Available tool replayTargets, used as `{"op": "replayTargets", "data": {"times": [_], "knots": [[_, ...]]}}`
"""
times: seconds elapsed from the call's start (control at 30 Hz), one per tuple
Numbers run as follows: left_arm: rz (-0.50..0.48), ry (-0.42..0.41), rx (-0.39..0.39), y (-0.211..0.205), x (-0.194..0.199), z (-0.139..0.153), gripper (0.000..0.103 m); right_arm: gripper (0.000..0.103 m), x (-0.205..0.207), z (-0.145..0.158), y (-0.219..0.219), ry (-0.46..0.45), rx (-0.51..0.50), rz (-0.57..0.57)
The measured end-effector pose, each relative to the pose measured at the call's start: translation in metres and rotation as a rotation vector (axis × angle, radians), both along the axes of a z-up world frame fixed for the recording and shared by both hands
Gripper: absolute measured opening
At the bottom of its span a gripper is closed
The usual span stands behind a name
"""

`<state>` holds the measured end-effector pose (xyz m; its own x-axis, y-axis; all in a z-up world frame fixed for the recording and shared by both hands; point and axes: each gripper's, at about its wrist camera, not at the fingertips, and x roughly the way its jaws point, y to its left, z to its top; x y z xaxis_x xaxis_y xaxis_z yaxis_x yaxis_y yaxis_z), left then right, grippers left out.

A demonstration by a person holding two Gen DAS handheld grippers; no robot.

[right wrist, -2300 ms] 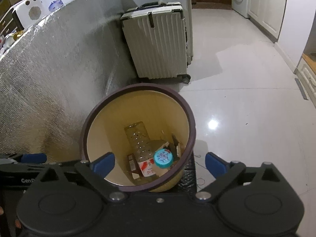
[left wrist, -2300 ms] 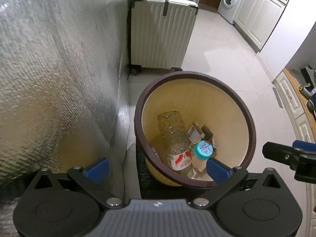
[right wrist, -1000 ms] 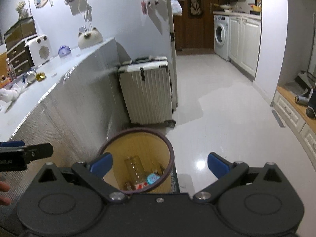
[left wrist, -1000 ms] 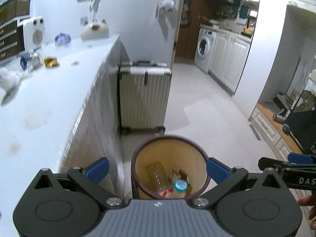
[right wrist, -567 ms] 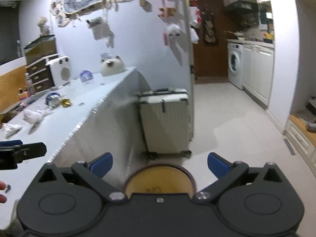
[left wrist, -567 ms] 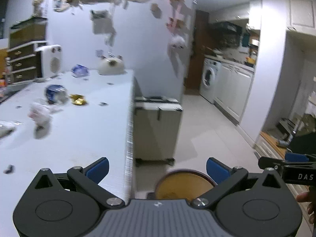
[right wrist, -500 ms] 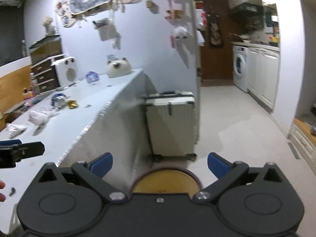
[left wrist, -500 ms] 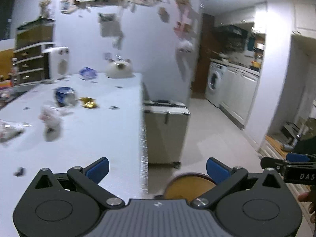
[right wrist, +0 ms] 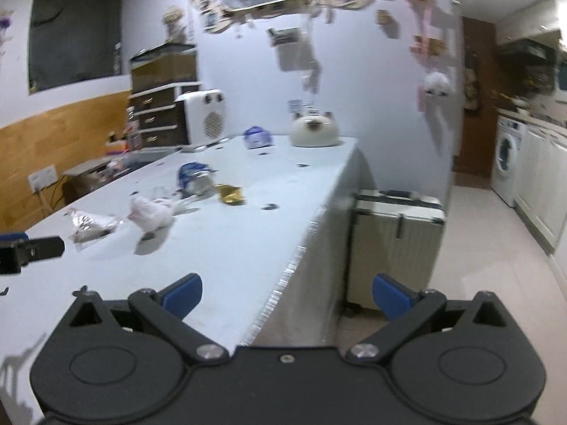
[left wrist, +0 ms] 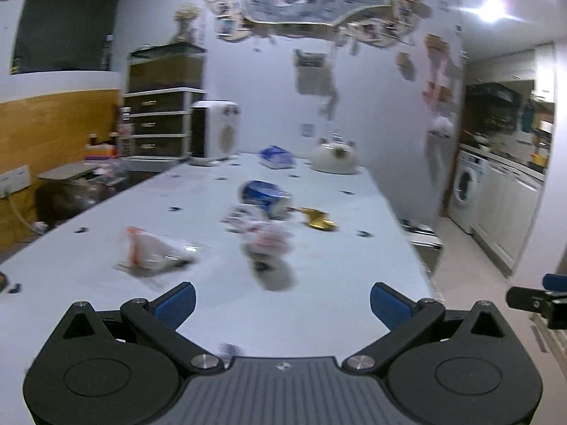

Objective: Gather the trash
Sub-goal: 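Withdraw both tools from the wastebasket back toward the table, then grasp the clear plastic bag with the left tool while the right tool grasps the white bag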

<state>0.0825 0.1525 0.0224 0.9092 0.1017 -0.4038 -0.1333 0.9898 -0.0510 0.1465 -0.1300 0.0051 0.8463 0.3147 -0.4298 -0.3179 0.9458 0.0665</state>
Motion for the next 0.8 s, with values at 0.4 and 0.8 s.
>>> {"op": "replayTargets", "data": {"times": [0.4,0.8], "knots": [[0.056,-0.082,-0.174,0.103,0.050,-0.007,0.102,0.103,0.044,0.026,0.102,0.029,0.016,0.139],[0.154,-0.068,-0.375,0.159,0.115,-0.060,0.072,0.090,0.125,0.039,0.164,0.155,0.160,0.190]]}}
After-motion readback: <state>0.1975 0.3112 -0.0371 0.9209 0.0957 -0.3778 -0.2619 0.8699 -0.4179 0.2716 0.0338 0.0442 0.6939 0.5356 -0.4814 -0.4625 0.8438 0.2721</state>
